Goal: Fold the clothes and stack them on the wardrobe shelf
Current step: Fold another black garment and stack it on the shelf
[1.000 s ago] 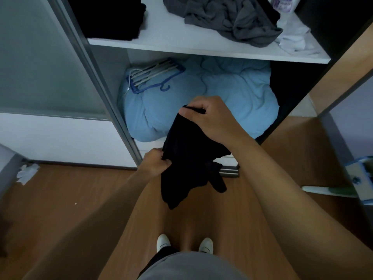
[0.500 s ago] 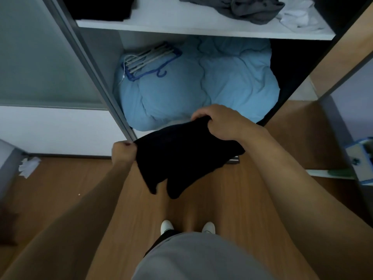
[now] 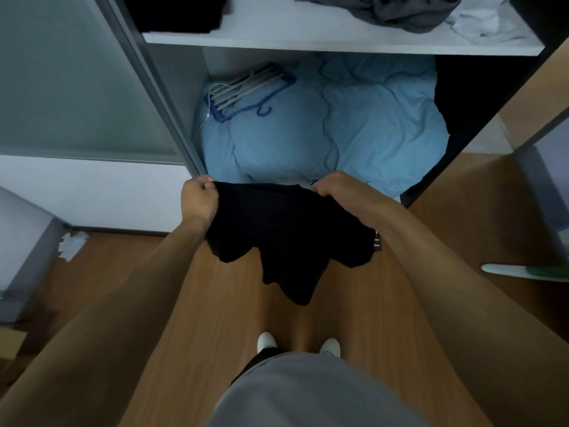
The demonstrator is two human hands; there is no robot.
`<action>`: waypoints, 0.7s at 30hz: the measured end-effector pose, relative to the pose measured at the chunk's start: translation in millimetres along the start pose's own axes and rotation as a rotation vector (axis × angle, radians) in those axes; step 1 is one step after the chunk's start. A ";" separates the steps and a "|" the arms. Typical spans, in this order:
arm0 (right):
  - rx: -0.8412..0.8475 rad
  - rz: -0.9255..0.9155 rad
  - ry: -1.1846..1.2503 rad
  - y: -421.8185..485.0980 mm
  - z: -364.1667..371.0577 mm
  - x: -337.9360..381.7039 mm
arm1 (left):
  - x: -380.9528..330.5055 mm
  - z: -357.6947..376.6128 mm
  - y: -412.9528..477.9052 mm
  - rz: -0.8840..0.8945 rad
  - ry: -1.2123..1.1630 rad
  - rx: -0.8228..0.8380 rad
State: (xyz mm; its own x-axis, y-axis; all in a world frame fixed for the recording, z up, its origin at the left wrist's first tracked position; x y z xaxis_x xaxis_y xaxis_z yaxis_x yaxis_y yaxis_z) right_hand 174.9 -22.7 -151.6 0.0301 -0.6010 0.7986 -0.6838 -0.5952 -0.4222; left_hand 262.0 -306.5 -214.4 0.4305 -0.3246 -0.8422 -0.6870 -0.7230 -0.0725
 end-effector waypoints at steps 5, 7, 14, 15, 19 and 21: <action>0.209 0.022 -0.361 -8.9 15.7 5.5 | -26.1 13.9 4.0 0.070 -0.052 0.079; 0.206 -0.009 -0.470 -8.1 14.1 9.5 | -31.7 25.0 4.9 0.076 -0.071 0.143; 0.194 -0.094 -0.410 -19.3 2.0 16.9 | -26.6 43.9 -2.1 0.067 -0.062 0.239; 0.190 -0.099 -0.399 -20.1 1.1 16.5 | -23.0 46.4 -2.5 0.056 -0.050 0.243; 0.189 0.019 -0.242 -17.6 -0.4 -1.2 | -30.4 54.9 -7.9 0.087 -0.048 0.240; 0.172 0.116 -0.135 -16.5 0.1 -16.2 | -43.2 59.0 -10.5 0.129 -0.050 0.241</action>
State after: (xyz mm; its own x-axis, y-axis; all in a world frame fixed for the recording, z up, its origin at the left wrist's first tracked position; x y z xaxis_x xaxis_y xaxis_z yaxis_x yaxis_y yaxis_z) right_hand 185.8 -3.2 -157.6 0.0642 -0.7295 0.6810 -0.5542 -0.5935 -0.5836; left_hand 216.1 -248.9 -208.8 0.3052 -0.3695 -0.8777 -0.8561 -0.5101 -0.0829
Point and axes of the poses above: each hand's wrist, its own y-axis towards the middle knuckle, its own z-axis out of the palm, x = y × z, the point moved 10 cm from there along y, towards the middle knuckle, and after that the axes turned 2 degrees about x, right-handed, at the moved point
